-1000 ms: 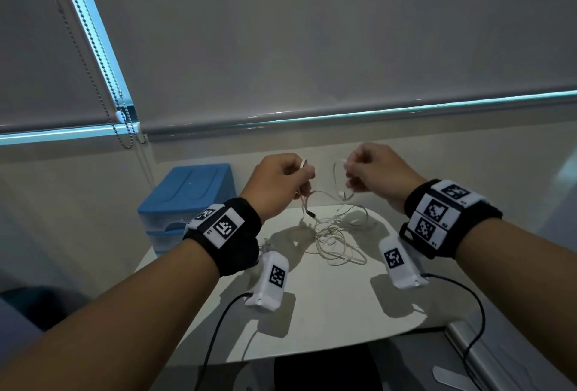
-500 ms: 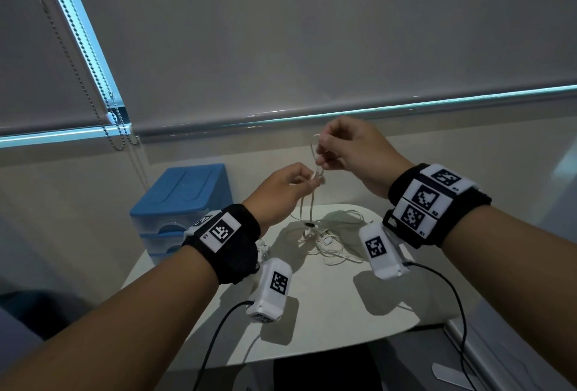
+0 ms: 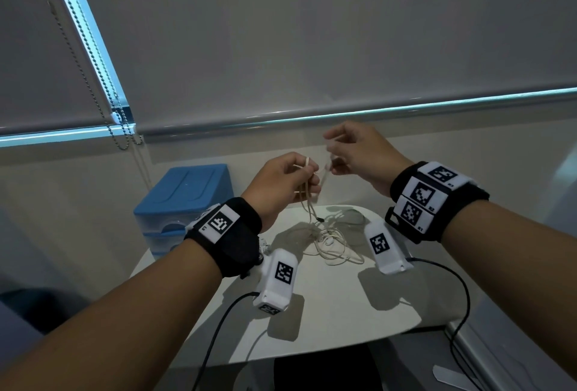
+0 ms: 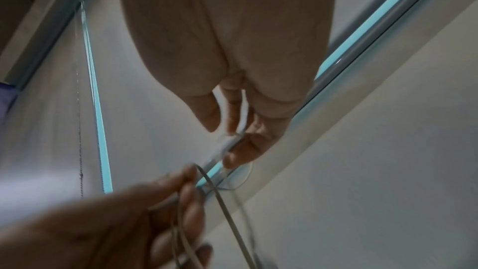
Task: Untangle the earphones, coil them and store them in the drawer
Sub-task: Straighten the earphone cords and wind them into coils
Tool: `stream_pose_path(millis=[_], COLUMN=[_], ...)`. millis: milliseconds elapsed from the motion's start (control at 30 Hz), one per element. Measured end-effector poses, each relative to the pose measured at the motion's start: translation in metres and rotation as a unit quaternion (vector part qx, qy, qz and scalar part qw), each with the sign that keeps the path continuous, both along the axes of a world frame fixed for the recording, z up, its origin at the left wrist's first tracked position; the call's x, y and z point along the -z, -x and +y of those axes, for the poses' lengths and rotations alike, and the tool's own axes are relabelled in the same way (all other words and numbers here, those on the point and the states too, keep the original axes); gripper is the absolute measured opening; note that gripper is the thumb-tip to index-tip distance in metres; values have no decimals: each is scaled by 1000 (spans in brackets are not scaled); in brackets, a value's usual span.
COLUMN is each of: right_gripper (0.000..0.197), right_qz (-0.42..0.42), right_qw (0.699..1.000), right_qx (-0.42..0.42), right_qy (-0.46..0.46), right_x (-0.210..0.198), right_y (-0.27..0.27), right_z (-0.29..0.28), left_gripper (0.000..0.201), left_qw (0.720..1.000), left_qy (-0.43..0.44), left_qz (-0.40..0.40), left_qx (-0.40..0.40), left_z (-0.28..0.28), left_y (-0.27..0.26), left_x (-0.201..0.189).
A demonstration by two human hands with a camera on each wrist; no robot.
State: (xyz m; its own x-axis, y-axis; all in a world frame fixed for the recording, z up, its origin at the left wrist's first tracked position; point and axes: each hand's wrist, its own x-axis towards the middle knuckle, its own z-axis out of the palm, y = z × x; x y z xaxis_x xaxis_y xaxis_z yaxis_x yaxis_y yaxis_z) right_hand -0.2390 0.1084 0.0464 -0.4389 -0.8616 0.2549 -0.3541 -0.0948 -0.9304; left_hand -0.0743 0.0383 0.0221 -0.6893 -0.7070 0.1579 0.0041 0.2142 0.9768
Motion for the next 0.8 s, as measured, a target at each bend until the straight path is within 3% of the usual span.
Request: stream_pose_path(millis=[67, 133, 333, 433, 533, 633, 800], right_gripper=[29, 30, 26, 25, 7, 25, 24], right_qz=[42, 92, 149, 152, 205, 219, 261], right_qw=[998, 993, 982, 982, 975, 974, 963], right_qx=[45, 61, -34, -69, -61, -40, -49], right_qy=[-35, -51, -109, -90, -65, -38, -48], right_x=[6, 12, 27, 34, 31, 22, -1], right_y=[0, -4, -19, -17, -16, -8, 6], right_z=[6, 15, 24, 20, 18, 19, 22], left_gripper=[13, 15, 21, 28, 32, 36, 50], left_qw=[999, 998, 992, 991, 990, 990, 989], left_qy=[-22, -41, -65, -57, -54, -39, -42], left_qz=[32, 58, 105, 115, 127, 139, 143], left_qx=[-1, 1, 19, 28, 33, 11, -15], left_z=[-1, -2, 0, 2, 3, -1, -10], left_y=[1, 2, 0, -2, -3, -6, -12], left_x=[-4, -7, -16, -20, -23, -26, -26])
